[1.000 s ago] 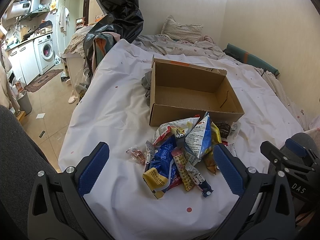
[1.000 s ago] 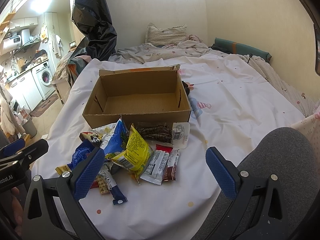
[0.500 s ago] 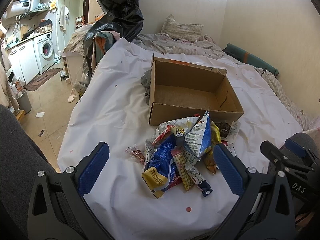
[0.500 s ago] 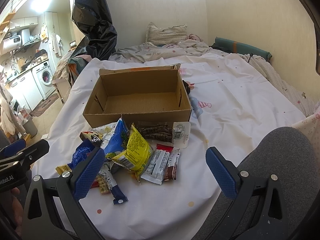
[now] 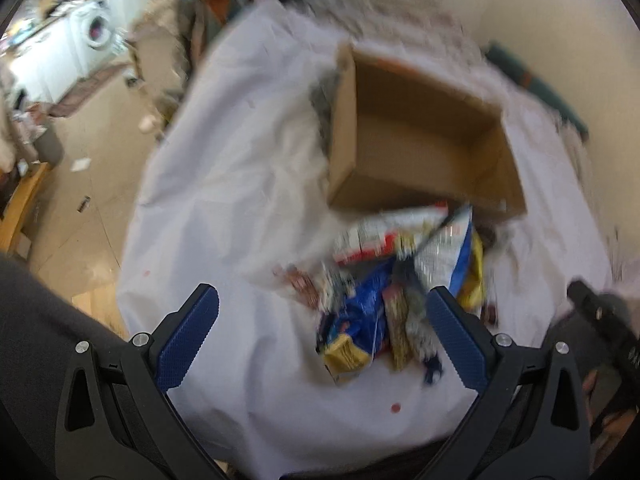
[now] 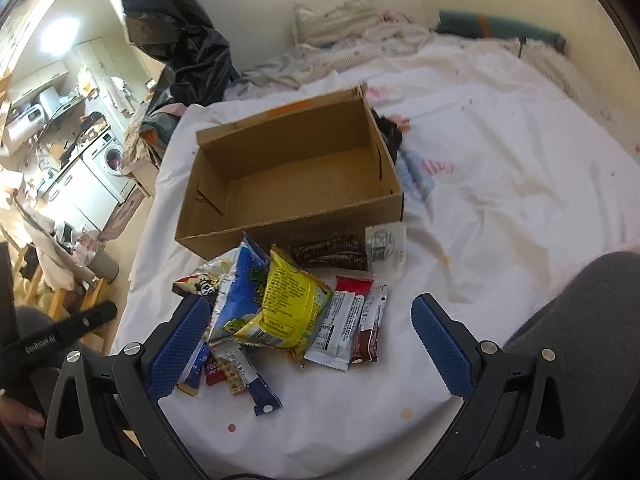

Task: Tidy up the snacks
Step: 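Grasp the blue chip bag with the left gripper while the right gripper grasps the yellow chip bag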

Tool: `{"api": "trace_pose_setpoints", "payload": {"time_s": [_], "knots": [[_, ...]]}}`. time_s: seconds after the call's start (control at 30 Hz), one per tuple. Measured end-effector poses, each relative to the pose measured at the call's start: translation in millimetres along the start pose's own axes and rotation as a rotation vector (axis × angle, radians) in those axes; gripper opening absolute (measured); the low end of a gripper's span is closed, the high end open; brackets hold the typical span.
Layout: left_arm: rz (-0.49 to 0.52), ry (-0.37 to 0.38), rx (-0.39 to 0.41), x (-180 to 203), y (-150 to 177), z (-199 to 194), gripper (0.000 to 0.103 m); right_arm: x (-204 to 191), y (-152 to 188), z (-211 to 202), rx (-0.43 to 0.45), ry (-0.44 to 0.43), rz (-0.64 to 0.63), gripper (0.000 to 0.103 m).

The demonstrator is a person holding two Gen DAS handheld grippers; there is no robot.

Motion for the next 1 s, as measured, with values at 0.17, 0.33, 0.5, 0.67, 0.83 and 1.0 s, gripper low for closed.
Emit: {"api": "trace_pose_setpoints", "payload": {"time_s": [0.17,0.33,0.5,0.67,0.83,1.0], "knots": [[0.023,0.021,-0.207,5,6,44,0.081,8,4,13,-0.054,0.031,0.063,0.103],[0.056,0.000,-0.307,15,10,86,0.056,8,5,7,-0.027,0.046,0.052,0.103],[0.094,-0.038,-0.353,23,12,106,0.031,10,4,8,-0.034,0.045,0.062,0.103],[0.130,-0.034,-0.321,36,12,88,0.018,10,4,8,-0.030,0.052,0.067,0.103],[0.082,0.048,-0.238,37,4,43,0.018,10,3,8,-0.031,0.048,0.066,0.103],[0.044,0.085,-0.071,32,-19,-7,0.018,13,1,9,-0.045,0.012,0.088,0.103]]}}
Point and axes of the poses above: each gripper's, at about its wrist camera, not at the fingertips, and z roughly the way its jaws point, x to its right, y to its underside, the point moved 1 cm from there along z, roughly the way its jaws point, and after that the axes turned 13 degrees about y, right-handed, at the moved point
